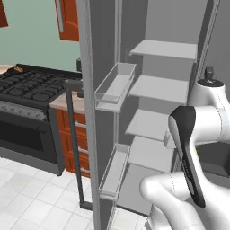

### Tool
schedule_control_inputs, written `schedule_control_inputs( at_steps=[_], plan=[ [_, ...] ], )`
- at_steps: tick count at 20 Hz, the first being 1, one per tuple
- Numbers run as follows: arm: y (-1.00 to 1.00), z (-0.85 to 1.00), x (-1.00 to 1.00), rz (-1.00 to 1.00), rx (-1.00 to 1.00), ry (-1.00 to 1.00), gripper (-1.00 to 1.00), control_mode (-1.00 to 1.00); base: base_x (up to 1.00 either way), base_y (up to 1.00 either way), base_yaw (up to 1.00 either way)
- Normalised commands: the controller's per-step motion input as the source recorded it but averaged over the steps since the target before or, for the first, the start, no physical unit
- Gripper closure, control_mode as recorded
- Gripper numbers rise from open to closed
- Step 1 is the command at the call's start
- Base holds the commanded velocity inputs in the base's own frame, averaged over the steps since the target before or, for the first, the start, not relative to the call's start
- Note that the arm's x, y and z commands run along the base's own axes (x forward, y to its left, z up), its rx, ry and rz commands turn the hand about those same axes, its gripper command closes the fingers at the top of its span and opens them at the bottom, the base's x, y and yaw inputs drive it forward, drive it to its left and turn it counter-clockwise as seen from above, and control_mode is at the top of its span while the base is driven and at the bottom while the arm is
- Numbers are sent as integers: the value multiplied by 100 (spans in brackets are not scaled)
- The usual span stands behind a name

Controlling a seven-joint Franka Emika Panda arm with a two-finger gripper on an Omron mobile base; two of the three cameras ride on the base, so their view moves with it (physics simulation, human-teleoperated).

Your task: Place the cold items (corn and squash) from the fridge in one tupperware on the dining counter. Place the warm items (hot dog and kebab skewer) in the stove area in another tupperware.

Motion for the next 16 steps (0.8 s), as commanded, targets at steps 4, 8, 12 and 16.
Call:
schedule_control_inputs(
  at_steps=[4,8,12,16],
  plan=[
    [0,0,0,0,0,0,100,100,-96,-38,24],
    [0,0,0,0,0,0,100,100,-86,-56,42],
    [0,0,0,0,0,0,100,100,-91,-35,70],
    [0,0,0,0,0,0,100,100,-89,-33,84]
  ],
)
